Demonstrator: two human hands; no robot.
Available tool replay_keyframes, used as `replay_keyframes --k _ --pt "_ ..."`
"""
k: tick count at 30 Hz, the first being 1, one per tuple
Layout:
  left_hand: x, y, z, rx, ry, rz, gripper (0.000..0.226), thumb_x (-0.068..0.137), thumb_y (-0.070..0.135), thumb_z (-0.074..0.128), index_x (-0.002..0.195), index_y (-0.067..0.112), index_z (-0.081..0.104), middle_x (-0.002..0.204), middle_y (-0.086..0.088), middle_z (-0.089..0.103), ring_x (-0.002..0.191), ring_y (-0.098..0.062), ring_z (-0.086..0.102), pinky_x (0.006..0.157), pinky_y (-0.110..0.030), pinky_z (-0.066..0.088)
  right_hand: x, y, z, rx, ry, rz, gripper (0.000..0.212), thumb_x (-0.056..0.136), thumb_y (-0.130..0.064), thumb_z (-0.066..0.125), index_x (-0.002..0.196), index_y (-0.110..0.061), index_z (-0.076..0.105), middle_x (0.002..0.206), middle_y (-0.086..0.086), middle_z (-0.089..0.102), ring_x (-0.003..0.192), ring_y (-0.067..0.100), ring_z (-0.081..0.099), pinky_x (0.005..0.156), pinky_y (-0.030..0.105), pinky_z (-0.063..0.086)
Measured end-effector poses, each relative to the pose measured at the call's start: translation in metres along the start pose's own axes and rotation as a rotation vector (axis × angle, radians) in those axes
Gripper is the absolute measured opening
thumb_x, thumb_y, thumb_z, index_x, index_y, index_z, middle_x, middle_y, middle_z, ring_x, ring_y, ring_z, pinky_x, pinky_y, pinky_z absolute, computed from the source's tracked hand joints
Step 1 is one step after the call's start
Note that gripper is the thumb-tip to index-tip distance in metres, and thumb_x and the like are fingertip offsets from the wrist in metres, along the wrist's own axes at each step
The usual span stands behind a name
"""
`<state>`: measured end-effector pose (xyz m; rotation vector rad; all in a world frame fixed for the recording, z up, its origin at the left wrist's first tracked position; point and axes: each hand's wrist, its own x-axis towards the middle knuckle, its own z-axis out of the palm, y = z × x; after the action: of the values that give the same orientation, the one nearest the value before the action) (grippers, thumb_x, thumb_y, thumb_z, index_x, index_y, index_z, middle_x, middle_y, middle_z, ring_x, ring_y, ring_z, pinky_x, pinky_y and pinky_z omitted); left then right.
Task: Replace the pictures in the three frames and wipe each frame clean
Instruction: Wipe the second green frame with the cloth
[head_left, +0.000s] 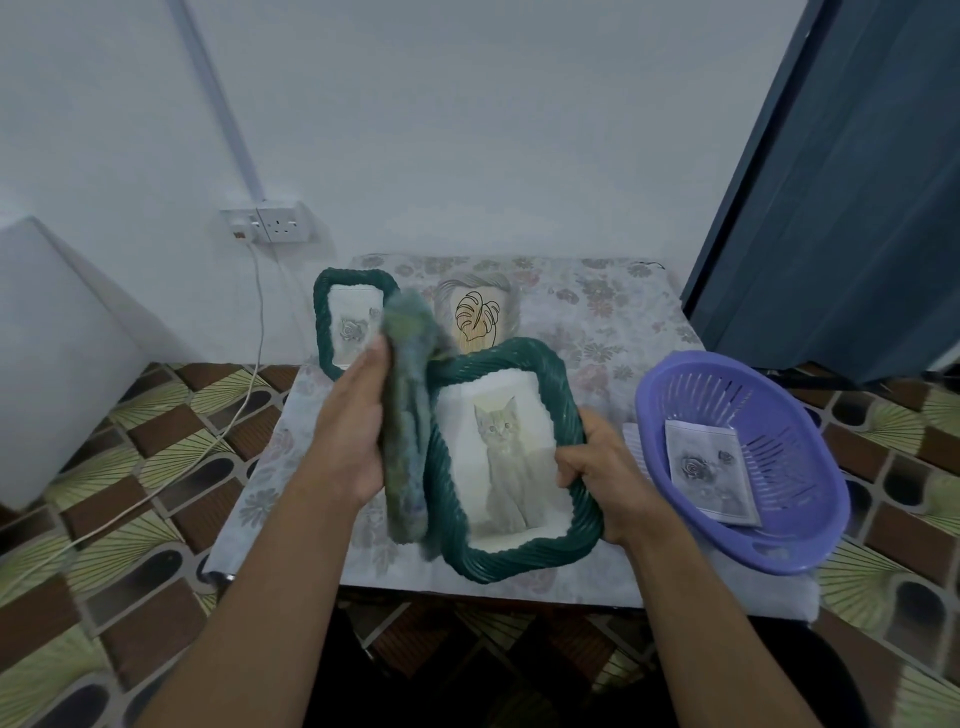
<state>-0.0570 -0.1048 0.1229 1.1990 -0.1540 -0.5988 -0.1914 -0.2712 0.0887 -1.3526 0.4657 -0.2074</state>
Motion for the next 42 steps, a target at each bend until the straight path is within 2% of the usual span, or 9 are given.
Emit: replay_keyframes --k 3,5,8,16,22,30,35,38,42 --pt "-0.001 0.003 0.011 0.458 -0.110 0.117 0.034 0.087 0.048 0.062 0.105 0.021 0.073 0.102 -0.008 0.075 0.096 -0.025 0.071 0.091 -0.043 0.057 -0.003 -0.004 0.002 -0.070 -0.042 -0.031 0.029 0.047 0.004 0.044 0.065 -0.015 0.031 0.051 -0.009 0.032 0.045 0.008 0.027 0.043 0.021 0.021" --pt "0.000 0.005 0.016 0.578 -0.094 0.143 0.034 0.078 0.049 0.071 0.095 0.020 0.075 0.088 -0.007 0.076 0.080 -0.022 0.072 0.080 -0.042 0.060 -0.004 -0.004 0.004 -0.083 -0.053 -0.034 0.031 0.047 0.004 0.044 0.066 -0.016 0.029 0.050 -0.010 0.032 0.043 0.007 0.026 0.042 0.020 0.021" --pt "0.003 0.006 0.018 0.602 -0.080 0.163 0.026 0.079 0.041 0.075 0.088 0.017 0.075 0.078 -0.008 0.074 0.066 -0.016 0.068 0.067 -0.034 0.058 -0.004 -0.004 0.004 -0.073 -0.049 -0.018 0.031 0.046 0.004 0.044 0.069 -0.013 0.032 0.049 -0.010 0.034 0.043 0.007 0.029 0.041 0.019 0.025" --pt "0.002 0.018 0.010 0.481 -0.278 0.019 0.014 0.092 0.013 0.063 0.103 0.009 0.072 0.094 -0.008 0.076 0.080 -0.016 0.072 0.067 -0.024 0.056 -0.008 -0.006 0.005 -0.089 -0.086 -0.020 0.050 0.046 0.005 0.043 0.095 -0.006 0.048 0.049 -0.007 0.035 0.043 0.008 0.031 0.040 0.020 0.024" --pt "0.002 0.001 0.019 0.492 -0.047 0.128 0.021 0.081 0.032 0.076 0.087 0.012 0.075 0.081 -0.008 0.076 0.069 -0.018 0.069 0.069 -0.034 0.058 -0.007 -0.010 0.008 -0.047 -0.075 -0.010 0.037 0.044 0.005 0.042 0.079 -0.009 0.042 0.049 -0.007 0.035 0.043 0.007 0.032 0.040 0.019 0.024" --pt "0.002 0.009 0.007 0.396 -0.219 -0.032 0.015 0.093 0.009 0.063 0.104 0.006 0.073 0.099 -0.015 0.075 0.083 -0.021 0.071 0.074 -0.027 0.059 -0.006 -0.004 0.004 -0.037 -0.074 -0.003 0.031 0.045 0.006 0.042 0.074 -0.006 0.043 0.053 -0.001 0.033 0.047 0.012 0.031 0.042 0.020 0.024" --pt "0.003 0.001 0.014 0.446 -0.094 0.089 0.017 0.088 0.024 0.070 0.098 0.012 0.076 0.094 -0.011 0.076 0.087 -0.028 0.072 0.083 -0.040 0.058 -0.005 -0.005 0.007 -0.046 -0.054 0.016 0.029 0.044 0.005 0.042 0.064 -0.014 0.034 0.049 -0.007 0.035 0.045 0.008 0.032 0.041 0.020 0.024" --pt "0.002 -0.003 0.017 0.502 -0.001 0.149 0.035 0.081 0.043 0.072 0.090 0.010 0.077 0.087 -0.016 0.075 0.086 -0.041 0.070 0.083 -0.054 0.058 -0.005 -0.005 0.006 -0.050 -0.068 0.017 0.031 0.044 0.005 0.042 0.065 -0.015 0.033 0.050 -0.006 0.034 0.045 0.008 0.031 0.041 0.020 0.023" --pt "0.000 -0.007 0.019 0.566 0.066 0.216 0.038 0.092 0.046 0.062 0.074 0.015 0.077 0.076 -0.009 0.075 0.070 -0.026 0.071 0.074 -0.038 0.058 -0.005 -0.003 0.005 -0.080 -0.078 0.016 0.031 0.044 0.005 0.043 0.067 -0.014 0.035 0.050 -0.005 0.033 0.046 0.010 0.030 0.041 0.020 0.022"
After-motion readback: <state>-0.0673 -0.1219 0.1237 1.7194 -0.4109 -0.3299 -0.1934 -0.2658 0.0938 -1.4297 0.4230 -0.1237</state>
